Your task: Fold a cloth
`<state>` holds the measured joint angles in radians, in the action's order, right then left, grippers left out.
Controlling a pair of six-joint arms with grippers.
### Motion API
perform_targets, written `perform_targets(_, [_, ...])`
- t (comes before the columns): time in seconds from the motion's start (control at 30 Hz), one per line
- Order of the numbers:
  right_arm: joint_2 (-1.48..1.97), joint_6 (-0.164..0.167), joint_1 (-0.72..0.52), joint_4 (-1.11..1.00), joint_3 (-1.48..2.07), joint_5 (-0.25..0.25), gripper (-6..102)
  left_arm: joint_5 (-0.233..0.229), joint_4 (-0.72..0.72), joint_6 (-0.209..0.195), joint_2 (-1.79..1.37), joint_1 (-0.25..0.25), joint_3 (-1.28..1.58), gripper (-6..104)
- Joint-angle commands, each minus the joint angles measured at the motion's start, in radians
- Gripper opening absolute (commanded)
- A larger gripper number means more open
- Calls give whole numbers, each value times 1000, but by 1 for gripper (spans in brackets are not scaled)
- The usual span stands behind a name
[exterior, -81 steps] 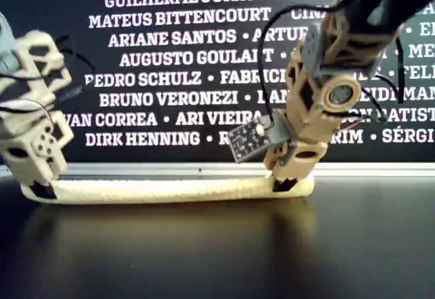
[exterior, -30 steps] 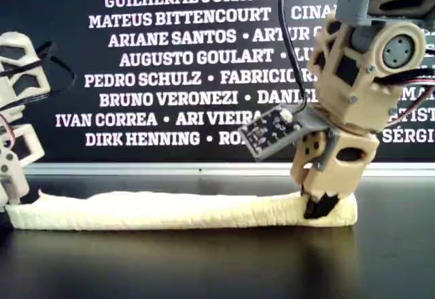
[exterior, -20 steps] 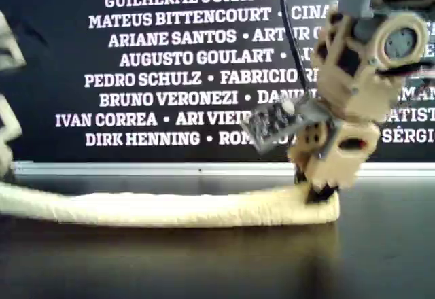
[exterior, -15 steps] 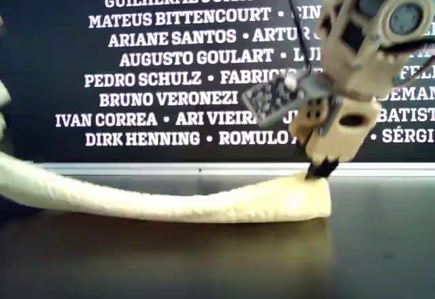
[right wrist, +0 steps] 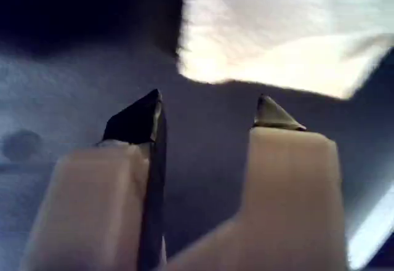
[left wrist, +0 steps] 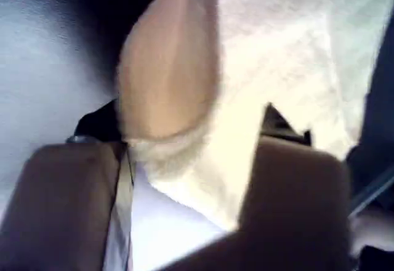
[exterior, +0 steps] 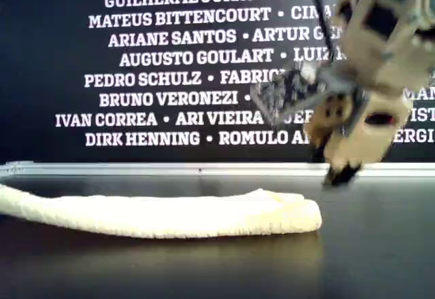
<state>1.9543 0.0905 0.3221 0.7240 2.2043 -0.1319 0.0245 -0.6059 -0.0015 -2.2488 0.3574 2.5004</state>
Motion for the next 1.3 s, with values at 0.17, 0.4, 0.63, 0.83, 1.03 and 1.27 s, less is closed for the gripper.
perform_targets(0.17, [279, 3, -14, 18, -35, 5, 61, -12, -23, -17, 49, 0, -17, 98])
perform_targets(0.4, [318, 5, -17, 18, -23, 8, 61, -107, -149, -183, 379, -74, -249, 97])
perform_targets(0.63, [313, 26, -29, 5, -35, 9, 61, -114, -166, -176, 538, -83, -571, 96])
perform_targets(0.83, [331, 117, -38, -3, 18, 9, 61, -100, -247, -126, 684, -66, -681, 97])
perform_targets(1.03, [334, 117, -83, -3, 38, 9, 61, -95, -621, -135, 374, -55, -672, 97])
perform_targets(1.27, [334, 118, -106, -3, 58, 8, 61, -110, -761, -137, -35, -43, -644, 97])
